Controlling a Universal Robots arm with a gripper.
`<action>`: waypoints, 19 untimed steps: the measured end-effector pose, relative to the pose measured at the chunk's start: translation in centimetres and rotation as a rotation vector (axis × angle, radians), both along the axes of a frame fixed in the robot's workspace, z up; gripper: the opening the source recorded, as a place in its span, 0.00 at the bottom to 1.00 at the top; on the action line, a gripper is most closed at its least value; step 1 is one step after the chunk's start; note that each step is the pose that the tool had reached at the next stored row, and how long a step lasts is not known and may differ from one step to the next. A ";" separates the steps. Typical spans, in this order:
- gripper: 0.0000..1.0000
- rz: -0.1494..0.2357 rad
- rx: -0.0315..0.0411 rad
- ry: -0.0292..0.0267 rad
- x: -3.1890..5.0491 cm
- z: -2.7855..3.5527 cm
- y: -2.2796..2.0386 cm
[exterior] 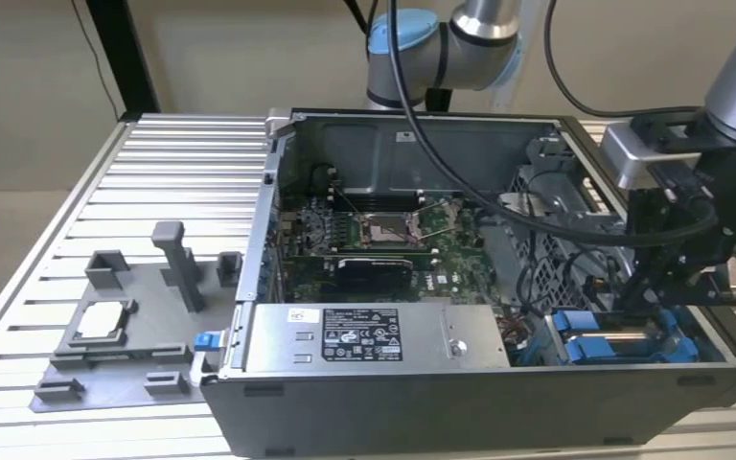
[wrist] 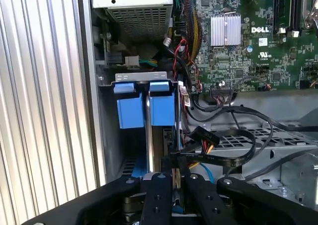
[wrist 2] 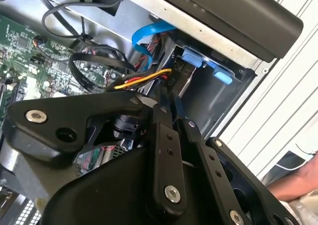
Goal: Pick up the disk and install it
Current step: 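Insert the second disk wire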
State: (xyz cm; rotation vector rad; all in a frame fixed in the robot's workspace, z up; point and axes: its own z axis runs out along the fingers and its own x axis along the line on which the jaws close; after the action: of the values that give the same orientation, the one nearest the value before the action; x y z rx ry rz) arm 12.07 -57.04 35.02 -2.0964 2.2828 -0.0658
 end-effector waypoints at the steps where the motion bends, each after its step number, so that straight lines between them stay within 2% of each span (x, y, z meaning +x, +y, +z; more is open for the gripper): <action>1: 0.00 -0.001 -0.0001 -0.0001 0.00 -0.03 -0.02; 6: 0.00 -0.003 0.0011 -0.0023 0.00 -0.17 -0.03; 19: 0.00 -0.003 0.0010 -0.0026 0.00 -0.54 -0.17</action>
State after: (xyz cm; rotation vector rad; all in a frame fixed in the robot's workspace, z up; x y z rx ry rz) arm 12.06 -57.22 34.48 -2.0909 2.2843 -0.0674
